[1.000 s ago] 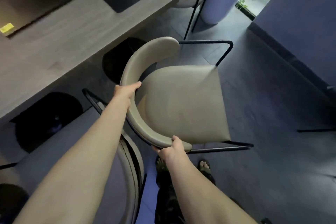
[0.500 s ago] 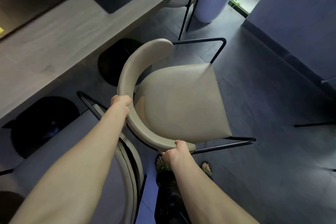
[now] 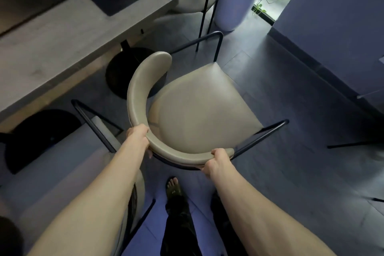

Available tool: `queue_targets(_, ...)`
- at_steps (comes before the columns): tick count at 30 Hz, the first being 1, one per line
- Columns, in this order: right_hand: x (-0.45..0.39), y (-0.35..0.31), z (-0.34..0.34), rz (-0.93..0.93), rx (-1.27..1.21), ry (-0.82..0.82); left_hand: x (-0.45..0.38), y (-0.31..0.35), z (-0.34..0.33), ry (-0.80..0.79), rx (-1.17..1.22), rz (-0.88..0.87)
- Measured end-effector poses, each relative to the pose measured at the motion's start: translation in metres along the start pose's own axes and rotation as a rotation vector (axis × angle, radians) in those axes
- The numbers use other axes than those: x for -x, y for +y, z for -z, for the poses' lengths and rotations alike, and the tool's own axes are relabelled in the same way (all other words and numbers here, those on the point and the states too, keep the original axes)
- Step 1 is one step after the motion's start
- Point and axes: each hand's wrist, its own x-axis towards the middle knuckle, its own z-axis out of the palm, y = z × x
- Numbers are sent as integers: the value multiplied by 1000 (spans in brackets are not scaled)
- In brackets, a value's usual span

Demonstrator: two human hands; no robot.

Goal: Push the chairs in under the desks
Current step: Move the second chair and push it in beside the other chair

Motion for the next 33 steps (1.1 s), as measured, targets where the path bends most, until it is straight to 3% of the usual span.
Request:
queue_targets(3, -77, -10, 28, 54, -126, 149, 11, -25, -16, -34, 27, 5)
queue_targets(12, -120, -82, 64, 80, 29, 95, 45, -79, -64, -39, 186, 29)
queue_targets(19, 18, -154, 61, 137, 24, 77, 91, -89, -88, -138, 199, 85)
queue_targets(24, 50, -167, 67, 84, 18, 37, 91, -87, -91, -146, 217, 142)
queue_targets(26, 56, -166, 71, 61, 33, 25, 91, -73, -85, -143, 236, 103)
queue_targets(30, 58, -148, 74, 26, 20, 17, 59, -39, -67, 79, 142, -176)
queue_targets(33, 56, -133, 71, 16, 12, 27, 55, -8, -60, 35, 92, -315)
